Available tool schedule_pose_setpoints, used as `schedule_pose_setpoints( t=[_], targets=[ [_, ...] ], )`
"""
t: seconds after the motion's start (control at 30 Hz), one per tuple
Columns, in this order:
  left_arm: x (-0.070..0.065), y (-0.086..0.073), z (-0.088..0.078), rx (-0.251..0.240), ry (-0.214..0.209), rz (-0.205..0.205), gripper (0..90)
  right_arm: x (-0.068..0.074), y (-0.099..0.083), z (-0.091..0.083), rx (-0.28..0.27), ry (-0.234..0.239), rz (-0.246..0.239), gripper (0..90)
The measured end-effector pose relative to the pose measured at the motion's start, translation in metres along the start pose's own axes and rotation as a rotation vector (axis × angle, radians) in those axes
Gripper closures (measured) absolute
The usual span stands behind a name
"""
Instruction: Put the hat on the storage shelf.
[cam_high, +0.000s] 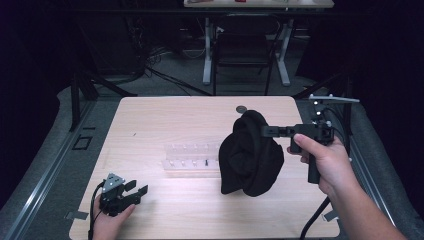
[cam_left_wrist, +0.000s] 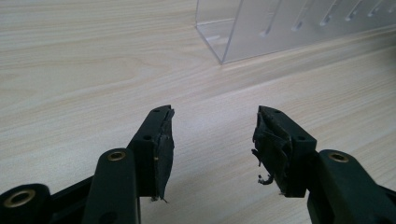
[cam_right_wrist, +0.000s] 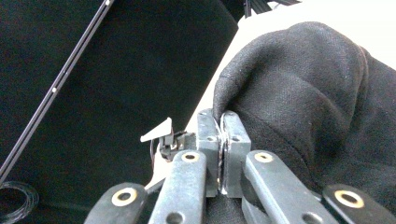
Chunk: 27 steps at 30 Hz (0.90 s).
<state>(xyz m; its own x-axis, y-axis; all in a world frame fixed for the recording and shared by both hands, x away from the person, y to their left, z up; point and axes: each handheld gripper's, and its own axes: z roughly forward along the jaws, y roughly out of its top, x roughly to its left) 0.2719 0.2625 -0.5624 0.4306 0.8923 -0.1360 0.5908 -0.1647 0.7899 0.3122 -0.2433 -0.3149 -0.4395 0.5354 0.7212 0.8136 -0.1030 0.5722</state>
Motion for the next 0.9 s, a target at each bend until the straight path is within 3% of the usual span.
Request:
schedule_pose_setpoints(
  t=[0.9],
  targets=[
    [0.000, 0.000, 0.001, 0.000, -0.008, 0.003, 47.0, 0.002, 0.032, 0.027, -0.051, -0.037, -0.024, 88.5]
  ],
)
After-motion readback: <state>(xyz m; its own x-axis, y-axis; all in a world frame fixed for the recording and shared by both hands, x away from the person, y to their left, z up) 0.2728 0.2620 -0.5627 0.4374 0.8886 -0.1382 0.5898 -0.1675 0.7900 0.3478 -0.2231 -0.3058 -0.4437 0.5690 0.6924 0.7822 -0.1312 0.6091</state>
